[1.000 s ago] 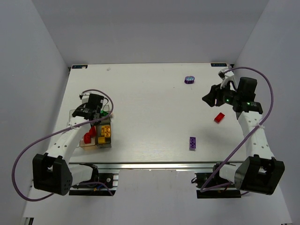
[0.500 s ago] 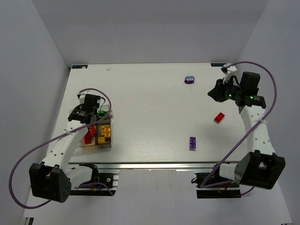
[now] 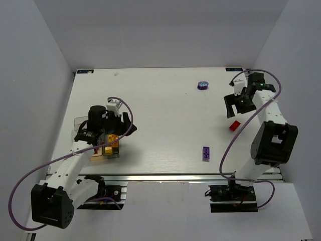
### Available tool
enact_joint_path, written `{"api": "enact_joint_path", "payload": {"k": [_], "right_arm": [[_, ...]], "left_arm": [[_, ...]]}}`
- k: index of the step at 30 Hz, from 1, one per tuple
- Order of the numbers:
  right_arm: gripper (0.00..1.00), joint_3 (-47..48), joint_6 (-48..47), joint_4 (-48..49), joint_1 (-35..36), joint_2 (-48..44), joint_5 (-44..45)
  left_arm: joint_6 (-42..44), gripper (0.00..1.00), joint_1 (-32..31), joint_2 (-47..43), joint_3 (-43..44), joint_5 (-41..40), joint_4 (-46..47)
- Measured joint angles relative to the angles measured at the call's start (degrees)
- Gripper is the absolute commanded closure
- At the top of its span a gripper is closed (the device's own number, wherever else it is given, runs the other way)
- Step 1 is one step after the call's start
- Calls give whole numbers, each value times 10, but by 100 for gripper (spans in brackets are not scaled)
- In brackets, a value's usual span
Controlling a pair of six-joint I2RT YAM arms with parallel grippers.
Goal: Sort the legos into containers by color
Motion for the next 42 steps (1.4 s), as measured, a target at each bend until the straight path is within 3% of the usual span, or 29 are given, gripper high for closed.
{"api": "enact_joint_path", "payload": {"k": [3, 7, 18, 30, 31, 34, 35, 37, 38, 40, 42], "right_arm": [[11, 21, 13, -38, -1, 51, 47], [13, 36, 99, -49, -4, 91, 66], [15, -82, 358, -7, -5, 73, 141], [23, -58, 438, 45, -18, 152, 173], [26, -53, 440, 46, -19, 161, 173], [47, -43, 443, 49, -22, 171, 167], [60, -43, 446, 52, -23, 171, 167], [76, -43, 448, 59, -24, 171, 167], [90, -43, 455, 62, -25, 171, 167], [100, -43, 450, 68, -27, 171, 165], [100, -43, 440, 72, -28, 171, 155]], "left_arm": [[16, 27, 0, -2, 0, 23, 12], [23, 27, 0, -25, 0, 27, 19], [26, 27, 0, -69, 0, 26, 28], [26, 27, 0, -69, 0, 20, 32], [26, 27, 0, -69, 0, 18, 32], [25, 27, 0, -69, 0, 15, 32], [25, 27, 0, -69, 0, 14, 32], [25, 27, 0, -69, 0, 13, 32], [25, 27, 0, -69, 0, 13, 32], [25, 27, 0, -69, 0, 12, 32], [25, 27, 0, -69, 0, 11, 32]]}}
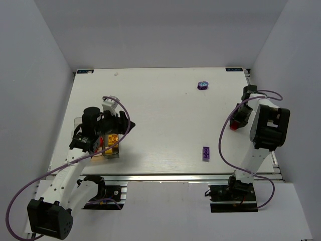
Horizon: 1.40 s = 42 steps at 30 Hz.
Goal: Sort the legos into containers by color
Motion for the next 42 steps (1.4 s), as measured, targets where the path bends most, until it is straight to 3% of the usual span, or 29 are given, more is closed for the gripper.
{"api": "enact_joint_path", "payload": {"k": [4, 8, 14, 20, 24, 31, 35, 42], "right_arm": [[100, 0, -65, 7, 7, -11, -80], [100, 57, -232, -41, 56, -11, -242], [100, 235, -460, -96, 214, 38, -401], [100, 426, -594, -145, 385, 157, -496], [100, 526, -583, -115, 479, 230, -518], [100, 490, -440, 84, 618, 237, -520], [100, 552, -356, 185, 654, 274, -533], [100, 528, -252, 403, 696, 288, -480]], "left_arm": [[0, 26, 0, -7, -2, 0, 2], [0, 26, 0, -47, -19, 0, 24], [-3, 25, 0, -160, -61, -21, 72], [-32, 12, 0, -292, -127, -46, 169], [-51, 9, -2, -316, -113, -42, 194], [-84, 7, -4, -291, -51, 2, 217], [-97, 7, -4, -290, -39, 25, 223], [-112, 7, -4, -292, -27, 59, 223]]}}
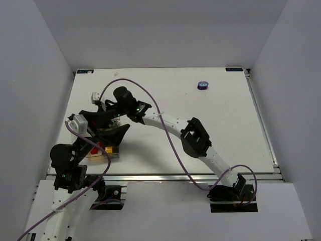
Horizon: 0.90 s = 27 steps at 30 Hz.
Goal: Sort the legos into containers by color
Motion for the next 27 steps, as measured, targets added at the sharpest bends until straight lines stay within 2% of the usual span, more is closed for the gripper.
{"api": "enact_joint_path", "payload": {"k": [4, 7, 17, 20, 27], "right_arm": [[100, 29, 38, 86, 22, 49, 50], [100, 27, 35, 114, 37, 73, 87], [100, 15, -15, 142, 55, 90, 174], [95, 12, -33, 144, 55, 90, 190], [92, -21, -66, 143, 52, 90, 203]], "left_arm": [[-8, 7, 0, -12, 0, 9, -5], [-8, 6, 0, -24, 0, 9, -15], [-1, 6, 0, -34, 0, 9, -43], [1, 6, 0, -39, 0, 9, -51], [7, 5, 0, -50, 0, 7, -76]]}}
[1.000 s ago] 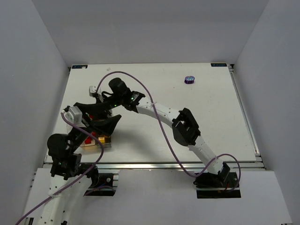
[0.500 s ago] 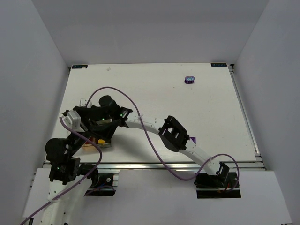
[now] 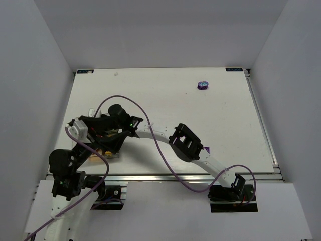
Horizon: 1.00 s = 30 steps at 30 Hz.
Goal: Sort the legos into containers by color
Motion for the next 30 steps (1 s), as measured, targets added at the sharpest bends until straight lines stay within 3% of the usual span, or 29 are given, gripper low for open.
{"api": "enact_joint_path", "payload": {"k": [4, 5, 6, 9, 15, 16, 19, 20, 22, 23, 25, 26, 28, 30], "right_arm": [[78, -20, -22, -9, 2, 0, 1], [69, -22, -27, -11, 2, 0, 2], [55, -23, -31, -13, 2, 0, 1], [36, -23, -38, -16, 3, 0, 1], [32, -23, -49, -17, 4, 0, 1], [33, -23, -50, -17, 4, 0, 1], [47, -23, -48, -16, 4, -1, 1], [63, -23, -44, -17, 4, -3, 1], [79, -27, -36, -17, 3, -12, 3], [95, -28, -28, -18, 3, -18, 7], [100, -28, -9, -21, 0, -38, 26], [100, -26, 4, -28, -2, -49, 37], [100, -12, 39, -44, -8, -71, 63], [100, 9, 80, -79, -23, -96, 82]], "left_arm": [[2, 4, 0, -2, 0, -2, -9], [3, 4, 0, -2, 0, -3, -11], [4, 4, 0, -2, 0, -3, -12], [7, 4, 0, -2, 0, -4, -16], [9, 4, 0, -2, 6, -9, -25], [9, 4, 0, -2, 7, -10, -26], [8, 5, 0, -1, 13, -12, -27], [8, 8, 0, 0, 15, -12, -27], [5, 16, 0, 3, 22, -12, -27], [3, 32, 0, 6, 25, -11, -25], [-6, 61, 0, 14, 31, -7, -19], [-10, 83, 0, 18, 33, -2, -14], [-21, 100, 0, 27, 34, 7, -1], [-32, 100, 0, 38, 34, 19, 16]]}}
